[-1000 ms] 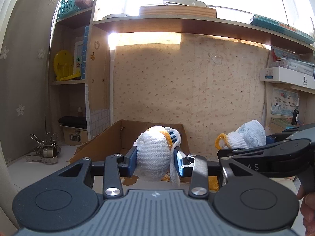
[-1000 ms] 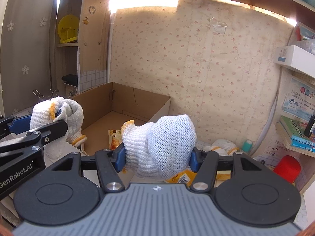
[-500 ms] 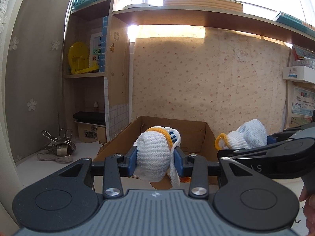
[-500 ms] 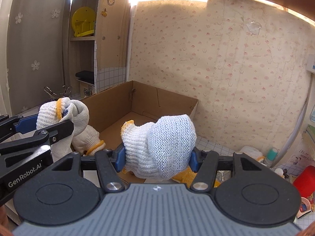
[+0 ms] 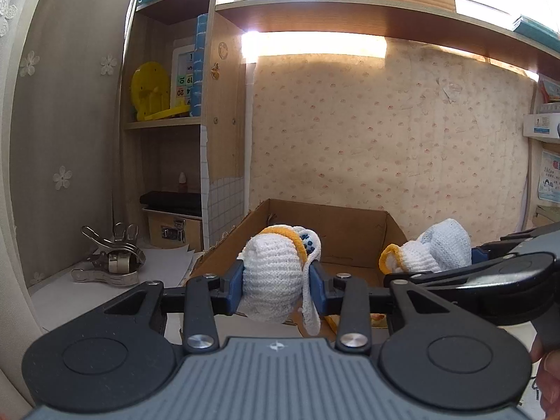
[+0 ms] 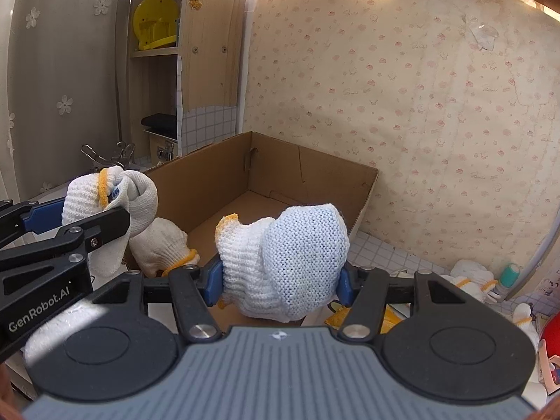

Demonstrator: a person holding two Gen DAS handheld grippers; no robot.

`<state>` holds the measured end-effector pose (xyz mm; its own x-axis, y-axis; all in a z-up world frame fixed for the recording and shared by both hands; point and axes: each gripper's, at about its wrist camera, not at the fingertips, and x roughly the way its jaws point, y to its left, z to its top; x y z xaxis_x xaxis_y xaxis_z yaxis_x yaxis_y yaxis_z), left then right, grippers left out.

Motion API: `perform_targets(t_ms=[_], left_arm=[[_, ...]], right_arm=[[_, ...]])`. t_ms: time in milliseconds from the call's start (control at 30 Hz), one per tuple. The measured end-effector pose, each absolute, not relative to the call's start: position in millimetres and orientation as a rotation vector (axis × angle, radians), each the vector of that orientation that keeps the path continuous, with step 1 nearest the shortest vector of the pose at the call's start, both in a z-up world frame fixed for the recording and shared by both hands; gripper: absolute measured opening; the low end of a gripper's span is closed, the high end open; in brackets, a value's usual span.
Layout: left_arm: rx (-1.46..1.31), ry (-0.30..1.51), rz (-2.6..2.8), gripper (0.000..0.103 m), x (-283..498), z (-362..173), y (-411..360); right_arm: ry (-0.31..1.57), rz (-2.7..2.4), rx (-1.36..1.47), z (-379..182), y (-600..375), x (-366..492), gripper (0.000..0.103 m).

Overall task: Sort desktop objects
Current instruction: 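Hold both gloves over the shoebox, lowering them toward its floor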

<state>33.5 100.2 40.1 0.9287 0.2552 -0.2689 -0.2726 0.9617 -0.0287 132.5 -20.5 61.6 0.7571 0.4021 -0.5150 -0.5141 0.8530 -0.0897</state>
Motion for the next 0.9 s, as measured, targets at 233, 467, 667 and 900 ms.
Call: perform_targets(t_ms=[233, 467, 667, 900], left_arm=[[-0.072, 0.278, 0.281, 0.041, 43, 37, 106], [-0.075, 0.289, 0.288, 0.041, 52, 36, 109], [-0.082, 0.306, 0.294, 0.041, 60, 33, 114], [-0.091, 0.326, 0.299, 0.041, 73, 32, 120]], right_arm=[[0.516, 0.506, -0.233, 58, -15, 141, 0.059], [0.528, 0.509, -0.241, 54, -10, 149, 0.059], [0.54, 0.511, -0.244, 51, -8, 157, 0.059], [0.553, 0.508, -0.247, 49, -4, 167, 0.059]])
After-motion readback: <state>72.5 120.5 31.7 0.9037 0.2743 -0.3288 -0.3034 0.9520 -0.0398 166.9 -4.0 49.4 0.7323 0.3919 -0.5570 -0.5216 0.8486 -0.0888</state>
